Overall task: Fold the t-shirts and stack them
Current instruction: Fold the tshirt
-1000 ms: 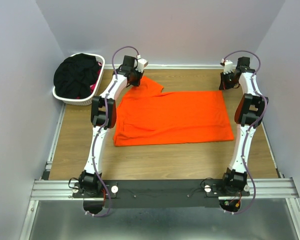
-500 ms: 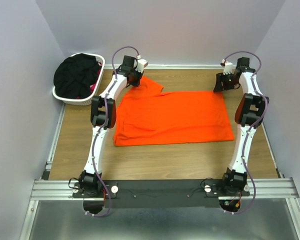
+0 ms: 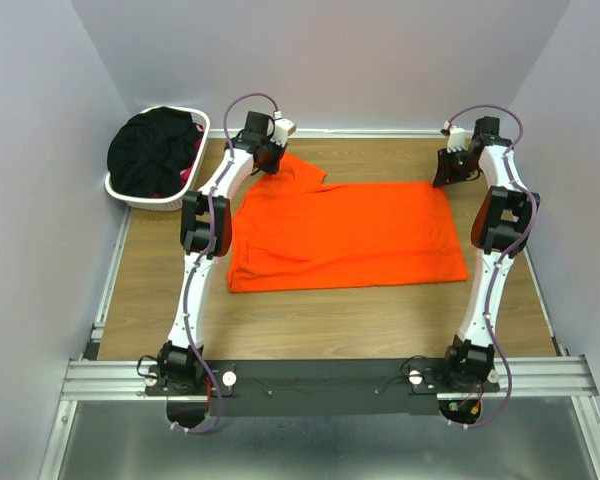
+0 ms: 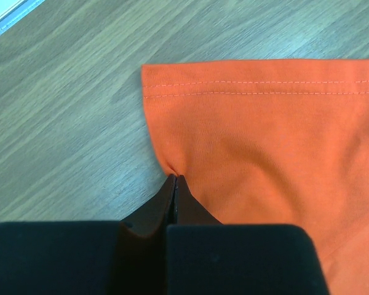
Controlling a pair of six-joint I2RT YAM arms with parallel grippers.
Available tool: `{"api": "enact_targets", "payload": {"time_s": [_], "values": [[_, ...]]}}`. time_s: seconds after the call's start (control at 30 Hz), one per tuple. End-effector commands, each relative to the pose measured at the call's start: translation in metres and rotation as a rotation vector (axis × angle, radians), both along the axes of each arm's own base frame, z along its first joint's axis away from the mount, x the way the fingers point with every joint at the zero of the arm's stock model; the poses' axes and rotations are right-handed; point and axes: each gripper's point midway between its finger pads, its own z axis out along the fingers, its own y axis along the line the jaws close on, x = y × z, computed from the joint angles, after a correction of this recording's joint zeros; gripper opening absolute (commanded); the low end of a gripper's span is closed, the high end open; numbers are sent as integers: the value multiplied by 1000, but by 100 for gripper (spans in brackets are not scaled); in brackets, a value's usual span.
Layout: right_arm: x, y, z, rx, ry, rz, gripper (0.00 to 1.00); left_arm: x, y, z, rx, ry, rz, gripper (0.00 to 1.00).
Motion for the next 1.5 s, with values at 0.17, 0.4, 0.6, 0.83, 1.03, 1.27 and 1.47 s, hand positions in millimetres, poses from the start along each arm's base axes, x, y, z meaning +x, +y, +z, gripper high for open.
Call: {"api": "enact_targets", "payload": {"time_s": [0.17, 0.4, 0.6, 0.83, 1.03, 1.27, 1.47], "values": [[-14, -3, -6, -19, 49, 10, 3, 1, 14, 54, -12, -67, -16, 0], [-8, -3, 27, -35, -23, 35, 1, -8, 23, 121, -42, -163, -46, 0], [-13, 0, 50, -41, -63, 65, 1, -36, 27, 147, -37, -175, -86, 0], [-23, 0, 68, -63, -92, 97, 1, -66, 33, 147, -16, -132, -100, 0], [-37, 1, 69, -80, -81, 122, 0, -92, 45, 143, 19, -103, -75, 0], [-55, 2, 72, -93, -70, 145, 0, -134, 57, 141, 33, -69, -46, 0], [-70, 2, 71, -99, -55, 161, 1, -169, 62, 119, 37, 7, -47, 0]]}}
